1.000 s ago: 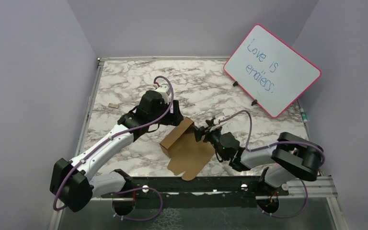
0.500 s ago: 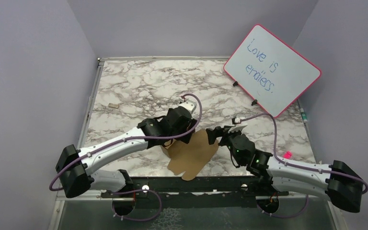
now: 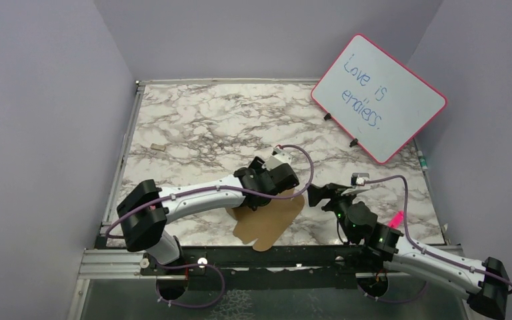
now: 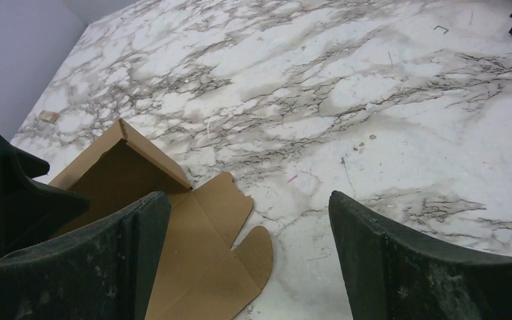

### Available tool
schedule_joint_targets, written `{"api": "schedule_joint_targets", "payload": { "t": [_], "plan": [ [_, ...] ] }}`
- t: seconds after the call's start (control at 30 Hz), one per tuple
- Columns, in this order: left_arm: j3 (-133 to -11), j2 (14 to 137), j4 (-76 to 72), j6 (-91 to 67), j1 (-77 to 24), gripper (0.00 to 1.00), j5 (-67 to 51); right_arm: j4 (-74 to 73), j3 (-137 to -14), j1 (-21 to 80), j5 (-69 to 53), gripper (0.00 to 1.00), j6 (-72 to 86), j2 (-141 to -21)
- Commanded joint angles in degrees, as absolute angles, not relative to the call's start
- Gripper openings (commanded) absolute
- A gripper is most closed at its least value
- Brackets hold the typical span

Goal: Fold the paper box

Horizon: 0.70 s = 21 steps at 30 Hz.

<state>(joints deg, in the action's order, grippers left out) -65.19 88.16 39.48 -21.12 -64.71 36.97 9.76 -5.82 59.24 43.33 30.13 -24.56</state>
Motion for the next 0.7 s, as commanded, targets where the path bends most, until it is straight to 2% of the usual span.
{"api": "schedule_joint_targets", "payload": {
  "t": [0.0, 0.2, 0.43, 0.67],
  "plan": [
    [-68.2, 92.6, 41.7, -19.6, -66.0, 0.6, 44.4, 6.3, -5.1, 59.2, 46.4, 0.94, 30.8, -23.0],
    [-70.8, 97.1, 44.1, -19.1, -66.4, 0.53, 49.6, 7.1, -5.0, 59.1, 46.1, 0.94, 30.3, -24.4],
    [-72.0, 98.8, 46.6, -18.9, -66.4, 0.25, 53.7, 7.3, -5.6, 59.2, 45.0, 0.94, 29.1, -24.1],
    [-71.6, 96.3, 46.5, -19.8, -64.7, 0.13, 51.7, 6.9, -8.1, 59.2, 41.3, 0.94, 25.1, -22.7]
  ]
}}
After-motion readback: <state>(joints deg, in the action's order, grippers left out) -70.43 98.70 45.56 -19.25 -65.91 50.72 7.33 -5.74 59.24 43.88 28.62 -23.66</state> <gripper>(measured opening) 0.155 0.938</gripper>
